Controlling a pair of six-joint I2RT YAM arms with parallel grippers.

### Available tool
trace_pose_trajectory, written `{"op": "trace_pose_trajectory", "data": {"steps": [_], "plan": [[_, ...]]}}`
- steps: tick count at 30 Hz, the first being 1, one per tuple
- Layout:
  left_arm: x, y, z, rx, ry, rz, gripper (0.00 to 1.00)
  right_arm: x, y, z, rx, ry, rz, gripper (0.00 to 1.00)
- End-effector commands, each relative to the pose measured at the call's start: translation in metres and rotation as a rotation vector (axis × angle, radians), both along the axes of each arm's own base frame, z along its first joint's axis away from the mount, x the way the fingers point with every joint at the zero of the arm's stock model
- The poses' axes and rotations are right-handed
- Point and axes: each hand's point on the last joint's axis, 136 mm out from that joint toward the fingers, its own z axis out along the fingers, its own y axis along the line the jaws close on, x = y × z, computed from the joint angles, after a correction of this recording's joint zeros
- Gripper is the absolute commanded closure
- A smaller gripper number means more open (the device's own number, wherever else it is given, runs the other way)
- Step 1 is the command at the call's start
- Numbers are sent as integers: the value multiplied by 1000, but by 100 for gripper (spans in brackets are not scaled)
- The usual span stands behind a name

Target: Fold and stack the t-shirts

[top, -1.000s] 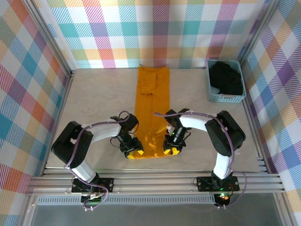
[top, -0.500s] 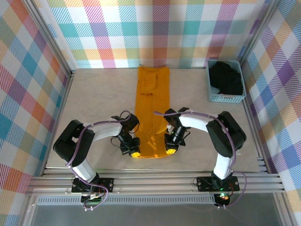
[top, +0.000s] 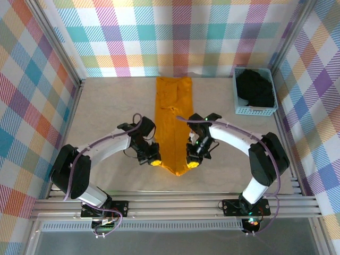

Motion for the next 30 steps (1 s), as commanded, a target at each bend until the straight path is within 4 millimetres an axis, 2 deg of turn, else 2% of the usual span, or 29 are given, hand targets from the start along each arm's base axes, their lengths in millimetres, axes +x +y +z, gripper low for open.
{"op": "trace_pose_trajectory", "data": {"steps": [1, 6, 9, 13, 16, 19, 23, 30], "plan": [[40, 8, 20, 16, -69, 108, 100, 41, -9, 12, -25, -34, -78, 100], [115, 14, 31, 2, -157, 266, 100, 117, -8, 26, 10, -112, -153, 100], [156, 17, 35, 9, -203, 318, 100, 159, -11, 26, 11, -147, -191, 100], [198, 23, 27, 12, -225, 355, 100, 210, -13, 27, 11, -193, -221, 100], [223, 28, 20, 15, -242, 372, 100, 238, -15, 22, 3, -204, -242, 100], [244, 30, 16, 12, -256, 379, 100, 258, -19, 15, 0, -202, -263, 100], [262, 25, 5, 6, -249, 357, 100, 269, -19, 2, 5, -178, -284, 100], [276, 19, -14, -6, -230, 344, 100, 285, -13, -19, 46, -156, -308, 100]]}}
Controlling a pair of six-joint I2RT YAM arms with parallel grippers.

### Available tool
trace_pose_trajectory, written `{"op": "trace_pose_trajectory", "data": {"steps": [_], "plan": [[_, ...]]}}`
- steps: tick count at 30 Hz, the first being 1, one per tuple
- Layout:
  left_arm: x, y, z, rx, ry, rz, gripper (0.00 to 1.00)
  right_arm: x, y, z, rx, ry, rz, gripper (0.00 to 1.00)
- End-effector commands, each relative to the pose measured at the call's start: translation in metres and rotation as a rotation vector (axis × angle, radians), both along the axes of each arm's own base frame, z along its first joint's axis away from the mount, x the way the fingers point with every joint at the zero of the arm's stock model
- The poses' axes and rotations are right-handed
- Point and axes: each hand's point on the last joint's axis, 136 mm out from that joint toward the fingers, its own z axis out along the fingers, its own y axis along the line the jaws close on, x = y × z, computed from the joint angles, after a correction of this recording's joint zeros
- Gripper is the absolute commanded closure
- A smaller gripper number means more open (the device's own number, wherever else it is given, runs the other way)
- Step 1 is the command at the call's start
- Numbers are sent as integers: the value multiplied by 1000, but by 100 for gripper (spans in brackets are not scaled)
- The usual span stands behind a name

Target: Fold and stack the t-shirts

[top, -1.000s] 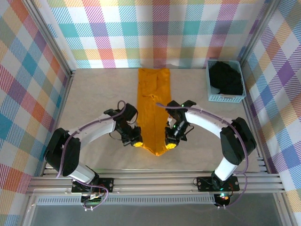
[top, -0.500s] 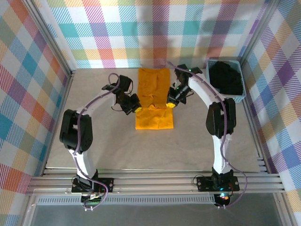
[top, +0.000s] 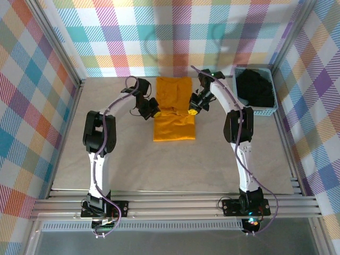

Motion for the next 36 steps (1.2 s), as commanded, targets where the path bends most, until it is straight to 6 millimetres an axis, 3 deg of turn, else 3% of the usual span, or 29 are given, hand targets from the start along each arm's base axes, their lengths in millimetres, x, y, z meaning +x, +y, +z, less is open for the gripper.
{"op": "trace_pose_trajectory", "data": {"steps": [1, 2, 3, 4, 5, 7, 8, 12, 15, 16, 18, 21, 25, 29, 36], "plan": [[11, 1, 1, -7, -21, -18, 100, 3, 2, -2, 30, 22, -10, 97], [12, 2, -1, 2, -19, -19, 100, 5, 2, -3, 33, 22, -11, 89], [13, 3, -1, 8, -26, -21, 90, 7, 0, -4, 32, 16, -11, 77], [14, 5, 3, 18, -38, -22, 68, 8, -3, -3, 19, 6, -13, 68], [12, 8, 8, 30, -45, -17, 56, 10, -7, 0, 4, -12, -10, 62], [0, 16, 23, 69, -59, -9, 35, 11, -15, 15, -24, -67, -11, 53], [-9, 21, 29, 82, -59, -6, 30, 10, -19, 21, -35, -85, -16, 51], [-75, 30, 20, 42, 35, 49, 32, -18, -31, 35, -51, -113, -44, 48], [-121, 26, -2, -57, 151, 145, 35, -56, -24, 23, 9, -67, -84, 47], [-129, 24, -8, -89, 171, 182, 35, -67, -21, 18, 31, -44, -101, 47], [-131, 20, -19, -158, 177, 265, 34, -84, -13, 6, 104, -1, -157, 43], [-114, 10, -22, -241, 149, 337, 34, -94, -5, -5, 176, 49, -216, 42], [-110, -12, -23, -233, 173, 290, 35, -100, -2, -24, 181, 119, -247, 45], [-117, -14, -34, -190, 207, 271, 42, -103, -2, -35, 171, 164, -257, 48], [-105, -19, -36, -181, 191, 248, 62, -114, -3, -45, 119, 216, -265, 50]]}}
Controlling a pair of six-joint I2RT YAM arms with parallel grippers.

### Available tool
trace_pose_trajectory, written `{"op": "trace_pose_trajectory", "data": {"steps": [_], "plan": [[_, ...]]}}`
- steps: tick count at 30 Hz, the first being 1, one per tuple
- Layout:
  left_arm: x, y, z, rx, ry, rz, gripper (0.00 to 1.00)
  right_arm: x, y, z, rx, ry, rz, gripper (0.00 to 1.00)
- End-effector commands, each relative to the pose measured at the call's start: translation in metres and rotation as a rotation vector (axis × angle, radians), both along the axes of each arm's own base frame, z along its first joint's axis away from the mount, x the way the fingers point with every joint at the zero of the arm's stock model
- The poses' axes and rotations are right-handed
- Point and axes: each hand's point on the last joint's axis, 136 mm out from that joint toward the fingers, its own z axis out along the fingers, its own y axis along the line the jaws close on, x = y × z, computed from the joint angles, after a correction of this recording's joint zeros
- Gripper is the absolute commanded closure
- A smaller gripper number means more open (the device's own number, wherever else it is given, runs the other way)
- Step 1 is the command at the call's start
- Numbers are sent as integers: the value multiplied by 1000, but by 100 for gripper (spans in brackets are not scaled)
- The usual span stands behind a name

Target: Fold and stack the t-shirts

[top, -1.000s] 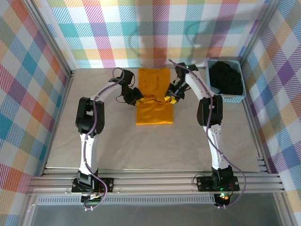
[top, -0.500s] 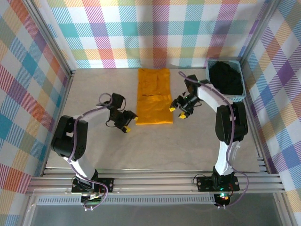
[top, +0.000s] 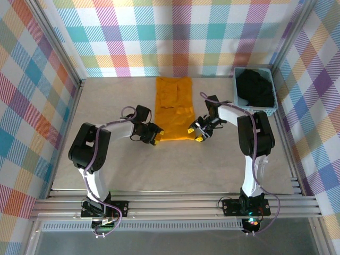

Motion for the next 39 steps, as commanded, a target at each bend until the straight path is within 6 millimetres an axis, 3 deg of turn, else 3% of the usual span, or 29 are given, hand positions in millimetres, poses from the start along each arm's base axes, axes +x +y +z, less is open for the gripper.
{"op": "trace_pose_trajectory", "data": {"steps": [1, 5, 12, 17, 23, 25, 28, 33, 36, 39], "plan": [[14, -6, 10, -6, -33, -18, 64, -6, 1, 2, -19, 30, -7, 51], [8, -1, 13, 25, -19, -35, 65, -11, -8, 10, -67, -8, -8, 48], [-10, 12, 11, 62, -4, -34, 69, -12, 3, 2, -50, 14, 3, 50], [-13, 13, 9, 68, -1, -36, 72, -4, 10, -5, -35, 16, -11, 60], [-2, 15, 8, 82, -22, -41, 90, 11, 9, -4, -62, -19, -12, 82], [1, 17, 10, 89, -28, -40, 100, 14, 6, 3, -82, -55, -7, 99], [11, 17, 24, 71, -72, -40, 100, 20, 2, 20, -110, -117, 22, 100], [34, 10, 79, 35, -195, -62, 100, 38, 3, 67, -107, -222, 78, 100], [29, 7, 101, 16, -208, -88, 100, 35, 3, 91, -98, -245, 99, 100], [5, 8, 104, 9, -158, -159, 100, 19, 4, 100, -67, -217, 128, 100]]}}
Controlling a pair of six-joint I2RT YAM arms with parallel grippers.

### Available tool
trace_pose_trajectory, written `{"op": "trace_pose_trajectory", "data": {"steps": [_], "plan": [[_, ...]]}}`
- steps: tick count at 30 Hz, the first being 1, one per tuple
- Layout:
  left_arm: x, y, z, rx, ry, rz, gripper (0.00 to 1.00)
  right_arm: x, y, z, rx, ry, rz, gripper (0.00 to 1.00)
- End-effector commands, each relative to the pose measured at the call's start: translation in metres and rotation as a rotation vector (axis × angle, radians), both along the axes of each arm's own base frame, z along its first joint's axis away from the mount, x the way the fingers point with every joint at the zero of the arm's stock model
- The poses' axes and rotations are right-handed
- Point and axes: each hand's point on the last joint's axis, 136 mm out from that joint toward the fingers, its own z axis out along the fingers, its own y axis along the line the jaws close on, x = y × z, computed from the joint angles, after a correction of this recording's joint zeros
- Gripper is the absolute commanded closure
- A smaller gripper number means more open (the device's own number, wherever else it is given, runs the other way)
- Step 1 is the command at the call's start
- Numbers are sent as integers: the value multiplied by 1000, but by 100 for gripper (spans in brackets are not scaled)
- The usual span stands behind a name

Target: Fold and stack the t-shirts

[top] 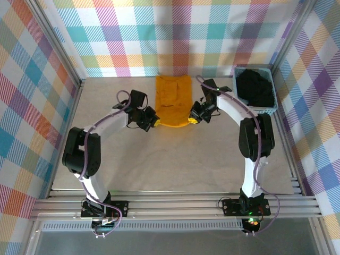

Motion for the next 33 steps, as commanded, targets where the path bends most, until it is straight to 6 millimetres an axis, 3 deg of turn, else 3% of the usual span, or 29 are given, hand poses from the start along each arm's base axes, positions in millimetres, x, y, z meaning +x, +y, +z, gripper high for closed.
{"op": "trace_pose_trajectory", "data": {"steps": [1, 6, 11, 13, 16, 21, 24, 30, 33], "plan": [[-39, 3, 10, 12, 71, -117, 100, -34, -4, 20, 17, 51, 68, 100], [-95, -1, 0, -19, 103, -267, 100, -96, 4, 9, 94, 166, 167, 100], [-171, -8, -21, -7, 188, -419, 100, -167, 6, -8, 125, 283, 262, 100], [-186, -5, -19, -11, 201, -435, 100, -185, 6, -5, 135, 307, 279, 100], [-187, -4, 1, -31, 152, -437, 100, -191, 2, 8, 137, 291, 261, 100], [-157, -10, 41, -62, 24, -355, 100, -161, -2, 47, 113, 191, 201, 100], [-124, -7, 59, -63, -37, -260, 100, -134, -4, 66, 123, 153, 152, 100], [-32, -4, 85, -100, -144, -56, 100, -56, -2, 83, 173, 112, 64, 100], [14, 0, 81, -62, -140, -15, 100, -14, 1, 83, 174, 92, 48, 100]]}}
